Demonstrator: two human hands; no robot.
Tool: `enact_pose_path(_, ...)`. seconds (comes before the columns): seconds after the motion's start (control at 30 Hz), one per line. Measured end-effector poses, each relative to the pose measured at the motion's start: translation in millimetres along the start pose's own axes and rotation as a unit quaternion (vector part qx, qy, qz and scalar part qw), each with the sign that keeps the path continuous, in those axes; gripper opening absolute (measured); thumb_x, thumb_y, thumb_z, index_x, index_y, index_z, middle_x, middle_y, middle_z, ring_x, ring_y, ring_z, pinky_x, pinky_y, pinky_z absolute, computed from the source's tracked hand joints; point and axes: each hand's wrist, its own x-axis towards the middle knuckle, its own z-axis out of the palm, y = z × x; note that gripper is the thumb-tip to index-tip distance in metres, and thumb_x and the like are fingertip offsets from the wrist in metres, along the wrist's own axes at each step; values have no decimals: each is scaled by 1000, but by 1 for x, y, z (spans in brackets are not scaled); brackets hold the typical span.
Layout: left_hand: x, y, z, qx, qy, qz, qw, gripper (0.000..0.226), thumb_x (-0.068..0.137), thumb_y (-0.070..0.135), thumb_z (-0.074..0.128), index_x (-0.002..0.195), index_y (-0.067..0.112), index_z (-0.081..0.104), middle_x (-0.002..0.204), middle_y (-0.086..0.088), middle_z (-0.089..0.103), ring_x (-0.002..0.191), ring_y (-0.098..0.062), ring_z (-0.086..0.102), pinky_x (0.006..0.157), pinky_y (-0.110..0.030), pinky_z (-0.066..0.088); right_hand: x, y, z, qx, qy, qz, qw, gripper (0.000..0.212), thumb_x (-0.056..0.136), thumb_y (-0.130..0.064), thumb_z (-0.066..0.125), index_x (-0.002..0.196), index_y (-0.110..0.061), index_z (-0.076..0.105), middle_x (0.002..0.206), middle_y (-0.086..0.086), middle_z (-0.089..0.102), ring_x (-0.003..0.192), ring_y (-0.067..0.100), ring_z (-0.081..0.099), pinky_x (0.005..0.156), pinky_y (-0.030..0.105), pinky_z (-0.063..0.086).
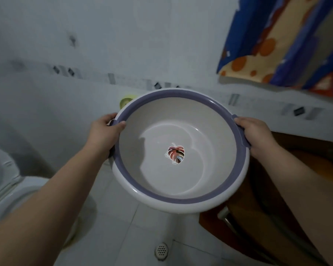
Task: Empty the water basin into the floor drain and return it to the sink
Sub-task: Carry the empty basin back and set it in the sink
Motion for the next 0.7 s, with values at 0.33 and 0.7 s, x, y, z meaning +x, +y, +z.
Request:
enact_pose_path(0.33, -33, 33, 154, -4, -113, 19, 993, 38, 83, 18, 62, 121, 12, 61, 107, -12, 68, 89, -23, 64, 85, -36, 52, -6, 11, -167, -6, 111, 14, 994, 17, 86, -17, 58, 88, -6, 70, 83, 8, 69, 78, 25, 63, 72, 34, 48)
enact_pose_path(0.7, -119, 57, 327, 46, -177, 18, 983, 37, 85, 18, 62, 121, 10, 61, 112, -13, 68, 96, -28, 65, 88, -38, 51, 9, 37, -358, -9, 176, 43, 983, 39, 87, -15, 56, 104, 20, 52, 69, 14, 54, 67, 24, 52, 62, 29, 41)
